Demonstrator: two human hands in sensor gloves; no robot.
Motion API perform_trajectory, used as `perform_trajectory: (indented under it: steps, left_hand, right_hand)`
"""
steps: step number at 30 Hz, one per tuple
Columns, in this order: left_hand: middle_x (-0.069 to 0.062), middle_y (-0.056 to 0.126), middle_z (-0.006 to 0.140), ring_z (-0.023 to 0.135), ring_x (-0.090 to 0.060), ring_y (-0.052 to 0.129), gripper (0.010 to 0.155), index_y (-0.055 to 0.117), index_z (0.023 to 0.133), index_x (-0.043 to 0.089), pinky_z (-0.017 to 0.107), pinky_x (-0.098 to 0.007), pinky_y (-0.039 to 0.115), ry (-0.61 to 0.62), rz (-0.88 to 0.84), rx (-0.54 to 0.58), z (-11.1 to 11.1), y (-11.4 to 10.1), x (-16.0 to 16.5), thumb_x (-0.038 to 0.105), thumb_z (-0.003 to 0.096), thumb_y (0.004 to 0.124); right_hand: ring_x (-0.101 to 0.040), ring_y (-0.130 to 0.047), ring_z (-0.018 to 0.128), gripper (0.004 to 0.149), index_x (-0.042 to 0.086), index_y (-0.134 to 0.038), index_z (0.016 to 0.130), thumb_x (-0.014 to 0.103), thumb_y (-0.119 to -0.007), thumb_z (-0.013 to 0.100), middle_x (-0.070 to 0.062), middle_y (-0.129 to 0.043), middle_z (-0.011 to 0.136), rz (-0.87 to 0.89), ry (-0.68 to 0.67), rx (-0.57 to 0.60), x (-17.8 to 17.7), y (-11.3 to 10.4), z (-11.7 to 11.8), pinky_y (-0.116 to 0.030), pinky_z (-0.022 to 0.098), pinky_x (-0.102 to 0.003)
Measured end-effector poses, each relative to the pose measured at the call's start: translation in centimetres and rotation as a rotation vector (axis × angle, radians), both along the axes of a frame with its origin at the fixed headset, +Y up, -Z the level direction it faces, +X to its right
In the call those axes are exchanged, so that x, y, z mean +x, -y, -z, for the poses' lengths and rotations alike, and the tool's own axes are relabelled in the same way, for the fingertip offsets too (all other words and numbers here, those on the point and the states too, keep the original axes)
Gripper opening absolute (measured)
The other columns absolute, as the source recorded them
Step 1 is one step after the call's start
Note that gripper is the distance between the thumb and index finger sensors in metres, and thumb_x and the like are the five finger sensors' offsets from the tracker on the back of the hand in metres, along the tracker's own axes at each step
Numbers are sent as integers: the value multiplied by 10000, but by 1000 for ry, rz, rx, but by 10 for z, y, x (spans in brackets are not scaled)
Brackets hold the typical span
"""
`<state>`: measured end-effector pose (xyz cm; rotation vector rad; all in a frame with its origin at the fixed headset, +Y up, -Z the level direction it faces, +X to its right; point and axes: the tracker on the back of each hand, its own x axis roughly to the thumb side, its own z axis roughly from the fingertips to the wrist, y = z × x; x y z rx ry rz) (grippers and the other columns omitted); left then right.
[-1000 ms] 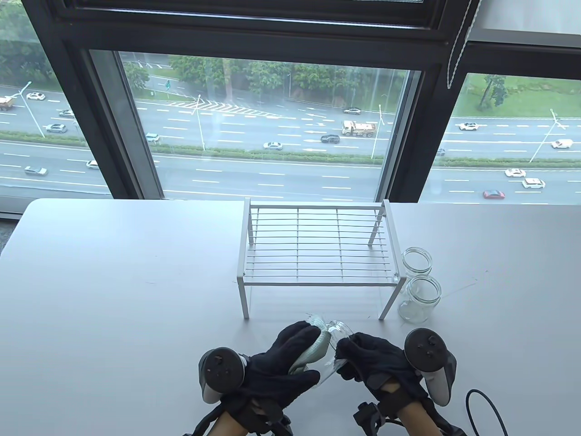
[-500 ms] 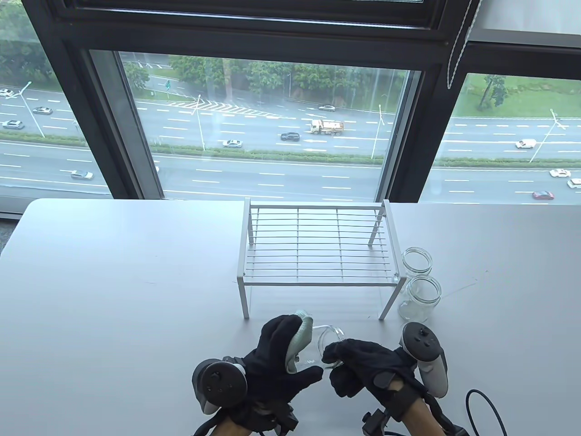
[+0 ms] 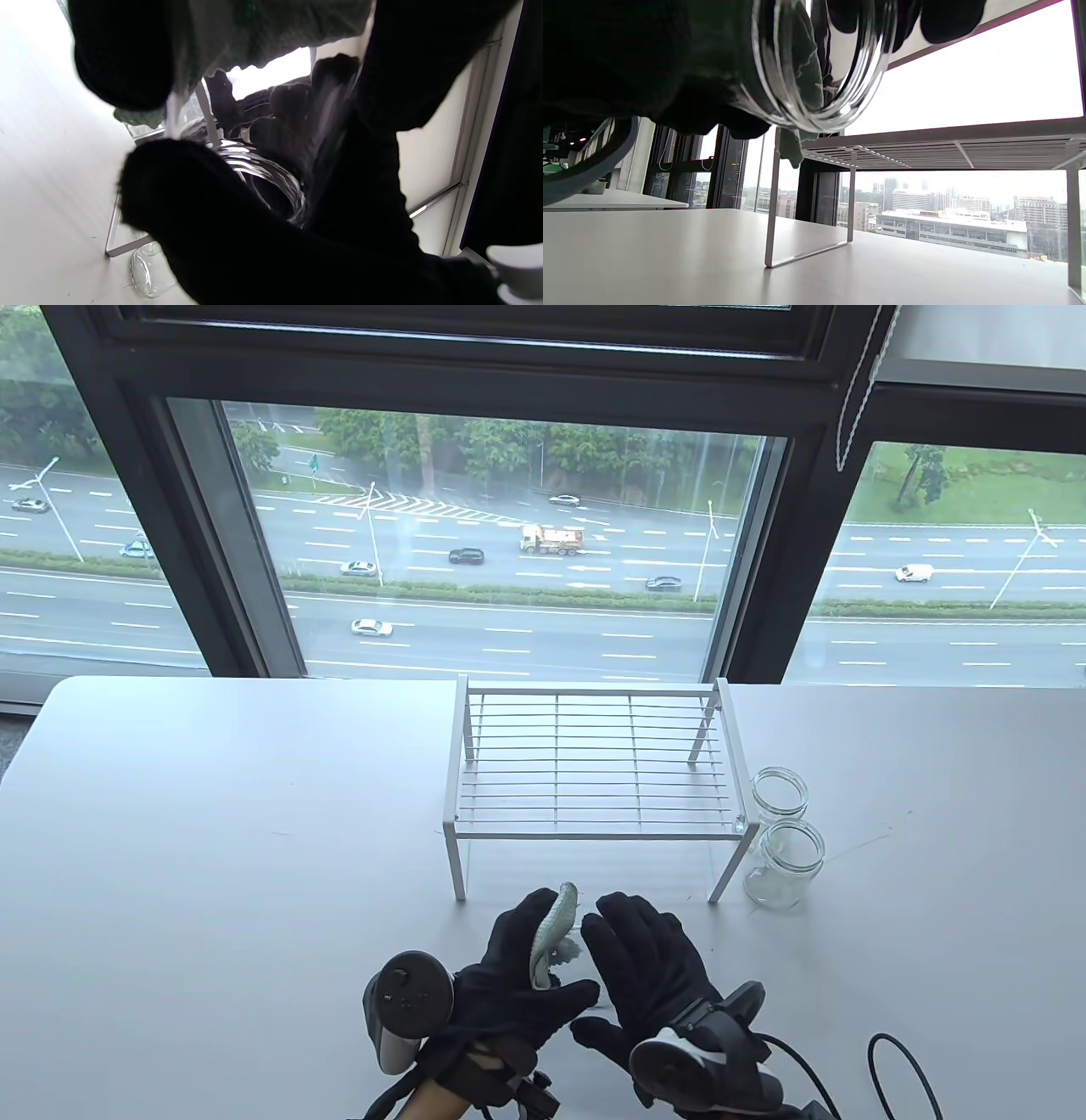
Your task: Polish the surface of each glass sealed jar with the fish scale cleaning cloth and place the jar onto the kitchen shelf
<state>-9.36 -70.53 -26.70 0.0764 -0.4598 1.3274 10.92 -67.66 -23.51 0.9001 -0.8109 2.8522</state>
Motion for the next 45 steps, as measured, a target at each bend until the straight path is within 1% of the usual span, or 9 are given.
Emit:
perform_trajectory:
  steps: [2,5,11,19,24,28,34,40,45]
  left_hand:
    - [-349,538,1041,746,-572,801,947,378,1115,263,445,-465,912,34,2,17,3,1,1,596,425,934]
    - [-351,528,1048,775,-562,792,922,362,1124,253,494,-479,885,34,21,62,2,2,2,635,455,868]
    - [-349,495,1095,830,-592,753,835,402,1121,250,506,-499,871,39,82,152,1,-1,3,620,485,796]
    - [-308,537,1117,827,-573,784,685,530,1093,241,497,-490,873,39,29,175,1,-3,1,575,518,693]
    - [-282,593,1112,808,-545,827,689,544,1088,240,471,-484,883,66,-10,170,3,-4,-2,606,518,671]
    - [-268,657,1091,800,-529,848,731,552,1083,232,465,-484,884,81,-5,168,4,-4,-5,660,500,664]
    - [-262,754,1036,753,-508,897,782,626,1045,209,437,-477,896,76,-27,171,6,-4,-8,713,452,705]
    - [-252,816,989,695,-490,939,779,664,1028,213,426,-472,902,74,33,164,9,-2,-11,694,423,761]
    - [-272,815,982,699,-483,945,739,660,1031,189,440,-469,901,28,73,178,7,-4,-11,620,444,785]
  right_hand:
    - [-403,-736,921,1085,187,-272,1101,637,-890,331,-152,-562,1098,-31,3,53,-1,-3,-3,-642,673,-589]
    - [-395,-806,853,1083,156,-340,1094,671,-889,316,-168,-634,1050,20,-13,-3,2,-3,0,-687,640,-576]
    - [-393,-882,773,1107,117,-366,1090,700,-891,309,-174,-717,996,328,-59,-388,17,1,16,-739,593,-569]
    - [-406,-906,747,1053,99,-436,1072,698,-890,335,-187,-744,980,778,-200,-966,37,23,41,-757,568,-576]
    - [-389,-928,717,1035,87,-452,1063,726,-855,356,-182,-771,959,1001,-329,-1275,36,40,47,-775,550,-559]
    - [-353,-962,675,1008,87,-481,1056,769,-789,381,-163,-812,930,1118,-413,-1435,32,52,46,-802,523,-529]
    - [-392,-911,765,992,132,-538,1072,748,-837,355,-126,-854,955,1063,-488,-1426,32,53,51,-745,584,-567]
    - [-409,-763,917,1049,156,-504,1091,714,-920,307,-76,-813,1023,816,-405,-1231,35,45,53,-620,673,-623]
    - [-401,-845,835,1095,108,-431,1083,641,-969,292,-115,-746,1038,804,-344,-1124,32,46,50,-601,677,-640]
